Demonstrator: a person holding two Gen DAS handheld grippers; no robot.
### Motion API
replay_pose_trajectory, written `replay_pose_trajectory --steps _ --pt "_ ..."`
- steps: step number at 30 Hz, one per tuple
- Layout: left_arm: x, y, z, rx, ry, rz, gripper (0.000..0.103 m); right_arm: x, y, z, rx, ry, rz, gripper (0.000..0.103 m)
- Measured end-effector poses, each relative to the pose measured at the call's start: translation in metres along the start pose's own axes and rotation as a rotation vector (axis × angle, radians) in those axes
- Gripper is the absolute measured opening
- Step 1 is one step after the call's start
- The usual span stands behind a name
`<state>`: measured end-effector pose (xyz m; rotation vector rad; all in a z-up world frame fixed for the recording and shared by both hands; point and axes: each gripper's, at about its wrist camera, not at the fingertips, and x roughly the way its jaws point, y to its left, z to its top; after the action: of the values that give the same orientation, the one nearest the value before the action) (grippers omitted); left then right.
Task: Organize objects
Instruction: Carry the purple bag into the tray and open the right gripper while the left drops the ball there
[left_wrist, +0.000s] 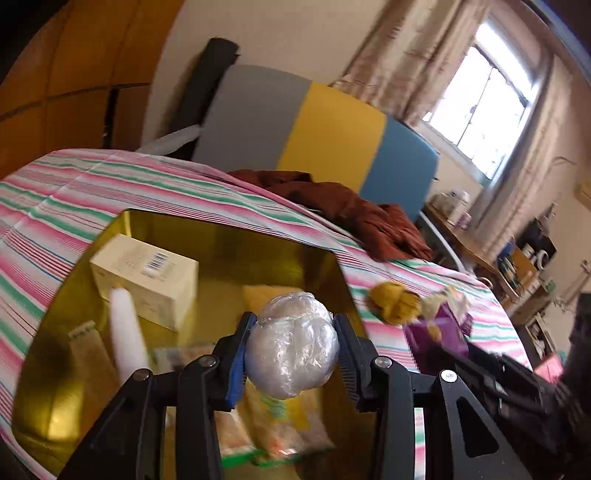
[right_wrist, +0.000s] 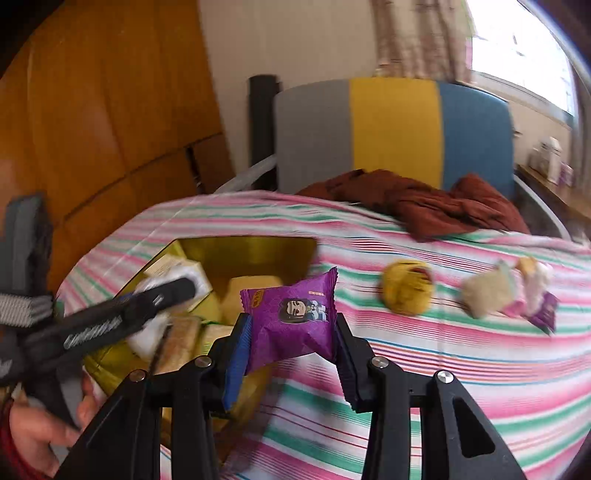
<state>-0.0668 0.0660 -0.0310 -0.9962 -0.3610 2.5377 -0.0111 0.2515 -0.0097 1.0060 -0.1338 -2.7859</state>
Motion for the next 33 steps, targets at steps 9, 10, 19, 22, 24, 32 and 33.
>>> replay_pose_trajectory --steps 9,10,19,22,24,32,33 --pt "0.036 0.029 0.023 -0.063 0.075 0.045 0.042 0.043 0.032 0.003 -0.082 0.082 -0.005 0.044" --pt "0.040 0.030 0.024 -0.073 0.083 0.041 0.042 0.048 0.031 0.005 -0.077 0.092 -0.011 0.045" --pt "0.030 0.035 0.024 -0.112 0.051 0.071 0.069 0.036 0.025 0.002 -0.061 0.073 -0.002 0.045" --pt "0.018 0.033 0.025 -0.119 0.004 0.095 0.093 0.028 0.016 -0.001 -0.024 0.065 0.003 0.045" --pt "0.009 0.030 0.024 -0.118 -0.023 0.101 0.097 0.023 0.010 -0.002 -0.002 0.060 0.005 0.045" --pt "-0.012 0.013 0.016 -0.116 -0.042 0.134 0.103 0.004 -0.014 -0.013 0.050 0.040 -0.029 0.045" --pt "-0.013 0.010 0.014 -0.114 -0.035 0.135 0.103 0.003 -0.018 -0.014 0.057 0.041 -0.032 0.045"
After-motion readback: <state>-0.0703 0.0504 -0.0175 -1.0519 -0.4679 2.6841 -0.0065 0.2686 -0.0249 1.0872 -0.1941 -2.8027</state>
